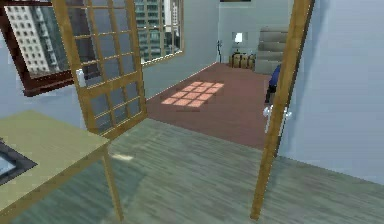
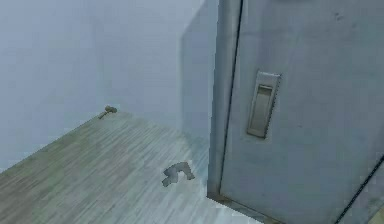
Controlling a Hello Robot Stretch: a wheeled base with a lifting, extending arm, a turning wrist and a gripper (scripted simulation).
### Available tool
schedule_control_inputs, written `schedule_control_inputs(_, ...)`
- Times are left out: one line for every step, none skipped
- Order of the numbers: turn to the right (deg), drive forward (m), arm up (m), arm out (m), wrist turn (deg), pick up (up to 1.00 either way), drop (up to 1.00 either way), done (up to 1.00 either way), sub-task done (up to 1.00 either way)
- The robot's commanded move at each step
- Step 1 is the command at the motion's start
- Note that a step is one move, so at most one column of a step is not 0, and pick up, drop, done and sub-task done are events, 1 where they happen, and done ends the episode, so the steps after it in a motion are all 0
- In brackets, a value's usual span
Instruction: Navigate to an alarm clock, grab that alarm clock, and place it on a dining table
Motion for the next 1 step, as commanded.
schedule_control_inputs(6.0,0.0,0.0,0.0,0.0,0.0,0.0,0.0,0.0)
